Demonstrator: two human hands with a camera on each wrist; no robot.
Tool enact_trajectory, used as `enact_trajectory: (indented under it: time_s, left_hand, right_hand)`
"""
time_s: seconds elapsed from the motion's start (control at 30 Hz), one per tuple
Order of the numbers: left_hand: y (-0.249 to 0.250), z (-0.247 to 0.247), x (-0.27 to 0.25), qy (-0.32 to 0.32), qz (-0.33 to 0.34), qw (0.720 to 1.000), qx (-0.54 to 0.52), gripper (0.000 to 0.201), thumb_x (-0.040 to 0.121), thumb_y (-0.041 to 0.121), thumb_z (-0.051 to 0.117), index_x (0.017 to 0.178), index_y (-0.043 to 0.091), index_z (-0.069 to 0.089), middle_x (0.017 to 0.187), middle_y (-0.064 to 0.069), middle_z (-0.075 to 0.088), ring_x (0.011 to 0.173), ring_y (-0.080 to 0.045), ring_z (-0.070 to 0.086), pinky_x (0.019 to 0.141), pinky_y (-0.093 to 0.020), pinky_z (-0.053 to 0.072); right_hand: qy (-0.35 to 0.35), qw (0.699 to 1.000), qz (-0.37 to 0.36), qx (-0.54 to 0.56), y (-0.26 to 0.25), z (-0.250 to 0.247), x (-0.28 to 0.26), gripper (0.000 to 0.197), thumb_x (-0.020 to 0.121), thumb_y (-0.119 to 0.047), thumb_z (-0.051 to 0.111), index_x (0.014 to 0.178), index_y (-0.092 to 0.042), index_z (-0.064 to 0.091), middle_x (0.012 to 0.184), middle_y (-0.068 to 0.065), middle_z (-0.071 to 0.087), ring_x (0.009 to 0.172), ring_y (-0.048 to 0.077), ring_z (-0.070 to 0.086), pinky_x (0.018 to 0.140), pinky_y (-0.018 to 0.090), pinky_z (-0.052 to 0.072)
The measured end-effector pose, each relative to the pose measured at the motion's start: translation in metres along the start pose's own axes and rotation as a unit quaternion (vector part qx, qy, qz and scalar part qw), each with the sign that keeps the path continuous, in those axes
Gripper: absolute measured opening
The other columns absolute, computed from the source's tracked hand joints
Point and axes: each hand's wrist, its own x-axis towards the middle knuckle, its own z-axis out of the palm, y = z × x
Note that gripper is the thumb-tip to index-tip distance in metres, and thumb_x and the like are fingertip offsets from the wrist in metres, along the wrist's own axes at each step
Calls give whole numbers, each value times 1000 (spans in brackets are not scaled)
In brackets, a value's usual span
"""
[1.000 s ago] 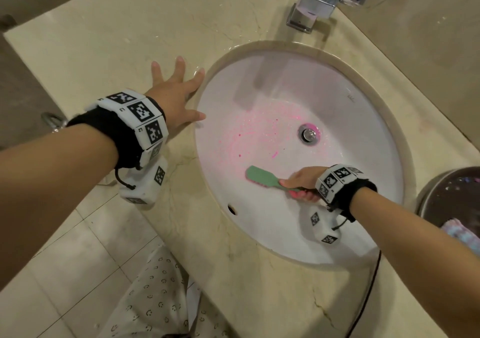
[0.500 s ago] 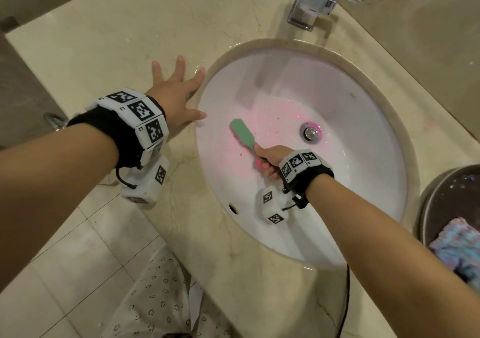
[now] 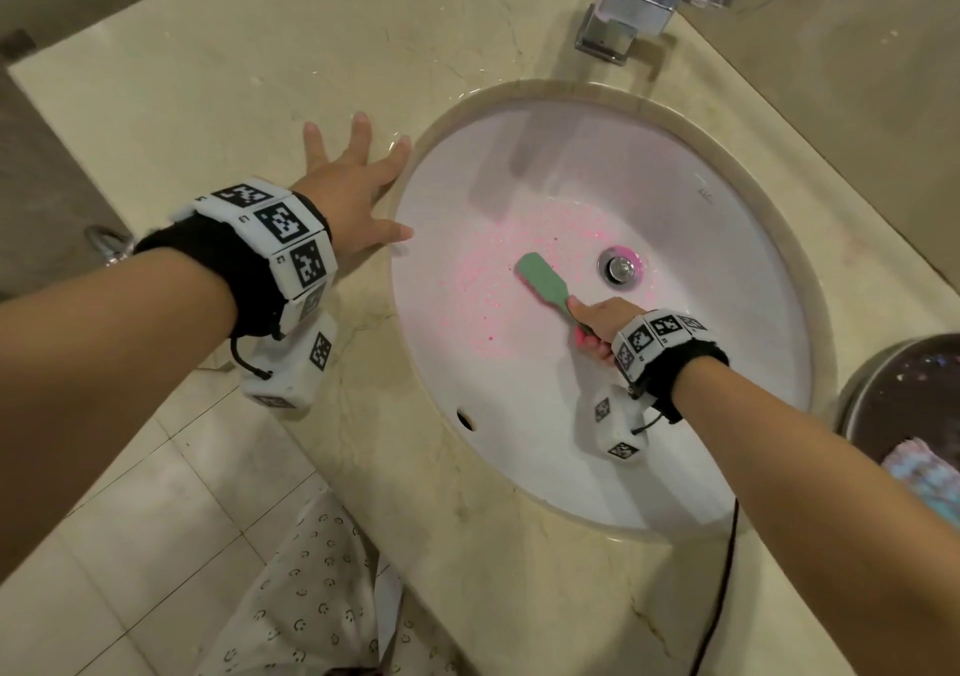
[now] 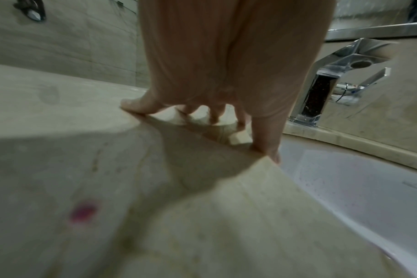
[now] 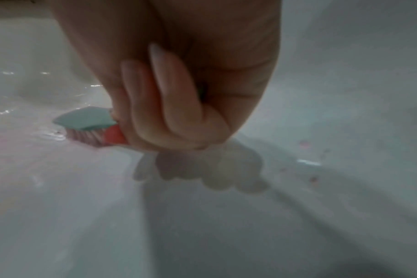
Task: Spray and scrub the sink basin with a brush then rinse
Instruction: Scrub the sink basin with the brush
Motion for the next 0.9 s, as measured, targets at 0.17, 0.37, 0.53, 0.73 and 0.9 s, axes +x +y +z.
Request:
enact_trajectory:
  time_s: [0.17, 0.37, 0.53, 0.73, 0.9]
  left_hand:
    - [0, 0, 0, -3, -3, 1000, -4, 81, 91, 42, 53, 150, 35, -3, 156, 2, -21, 139, -42, -21, 108, -60, 9]
    - [0, 1, 0, 0, 0, 1000, -1, 81, 91, 43, 53, 150, 35, -2, 156, 0, -20, 139, -43, -20, 109, -59, 7]
    - [0, 0, -1, -4, -2, 1000, -4, 81, 92, 42, 52, 150, 35, -3, 156, 2, -22, 139, -42, -21, 108, -59, 9]
    - [2, 0, 0, -8, -3, 1000, 3, 81, 92, 43, 51, 150, 35, -4, 156, 1, -22, 139, -42, -21, 108, -60, 9]
    - [2, -1, -1, -8, -3, 1000, 5, 80, 92, 43, 51, 150, 35, -4, 156, 0, -22, 139, -43, -21, 109, -59, 6]
  right_hand:
    - [-111, 991, -1, 81, -24, 26, -8, 53, 96, -52, 36, 62, -12, 46, 33, -8, 42, 24, 5, 33, 29, 11, 24]
    - [-243, 968, 33, -50, -6, 24, -18, 54, 94, -57, 34, 60, -15, 41, 39, -7, 35, 29, 6, 27, 34, 13, 20]
    - [-108, 991, 21, -80, 20, -4, -22, 55, 95, -51, 38, 57, -14, 48, 39, -6, 39, 31, 8, 30, 35, 14, 25]
    - [-17, 999, 21, 31, -1, 3, -8, 58, 97, -51, 34, 60, -10, 51, 44, -2, 42, 35, 11, 33, 37, 20, 26]
    - [-141, 987, 20, 72, -19, 29, -12, 55, 94, -56, 34, 61, -13, 44, 36, -8, 40, 25, 5, 31, 29, 12, 24]
